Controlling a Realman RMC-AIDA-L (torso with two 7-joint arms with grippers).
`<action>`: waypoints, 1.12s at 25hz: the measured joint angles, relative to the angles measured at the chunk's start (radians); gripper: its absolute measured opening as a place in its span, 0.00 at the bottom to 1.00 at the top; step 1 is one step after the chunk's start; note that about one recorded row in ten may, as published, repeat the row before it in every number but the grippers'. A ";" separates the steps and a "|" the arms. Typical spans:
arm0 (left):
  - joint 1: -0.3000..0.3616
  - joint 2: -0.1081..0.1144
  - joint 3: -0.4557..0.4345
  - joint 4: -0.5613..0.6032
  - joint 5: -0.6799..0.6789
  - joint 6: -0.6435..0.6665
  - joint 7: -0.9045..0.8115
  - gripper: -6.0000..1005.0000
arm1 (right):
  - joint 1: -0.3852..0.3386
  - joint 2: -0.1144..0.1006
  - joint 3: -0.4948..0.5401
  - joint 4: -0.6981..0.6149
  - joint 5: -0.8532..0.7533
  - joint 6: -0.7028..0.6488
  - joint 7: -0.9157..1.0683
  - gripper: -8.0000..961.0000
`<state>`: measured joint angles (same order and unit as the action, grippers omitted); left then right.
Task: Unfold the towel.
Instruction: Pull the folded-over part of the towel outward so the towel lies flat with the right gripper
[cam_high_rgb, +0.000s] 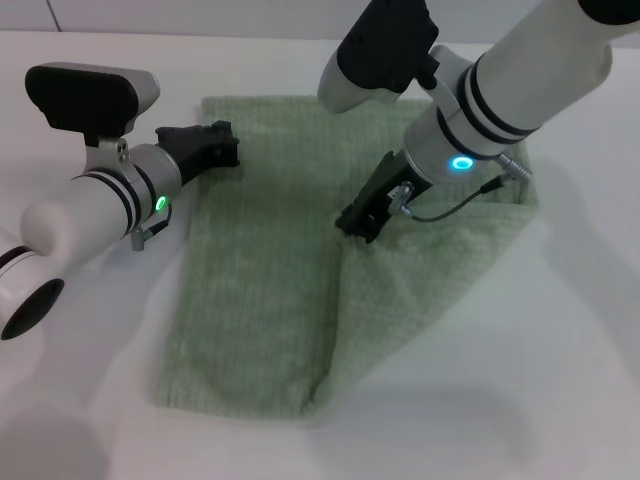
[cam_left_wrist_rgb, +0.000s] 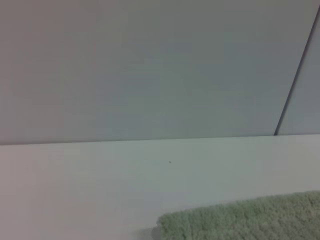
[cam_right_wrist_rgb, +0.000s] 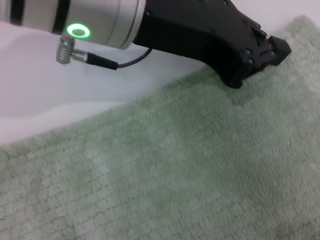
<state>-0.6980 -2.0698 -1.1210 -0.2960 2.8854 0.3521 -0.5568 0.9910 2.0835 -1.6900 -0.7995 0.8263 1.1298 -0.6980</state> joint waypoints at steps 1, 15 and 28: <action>0.000 0.000 0.000 0.000 0.000 0.000 0.000 0.00 | 0.000 0.000 0.000 0.000 0.000 0.000 0.000 0.04; -0.003 0.001 0.001 0.005 0.002 -0.003 0.001 0.00 | -0.083 -0.003 0.013 -0.245 -0.078 0.128 0.048 0.04; 0.000 0.000 0.001 0.000 0.002 -0.001 0.002 0.00 | -0.156 -0.002 0.000 -0.446 -0.166 0.312 0.139 0.04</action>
<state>-0.6978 -2.0693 -1.1198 -0.2961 2.8869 0.3507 -0.5552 0.8352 2.0811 -1.6903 -1.2452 0.6606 1.4418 -0.5592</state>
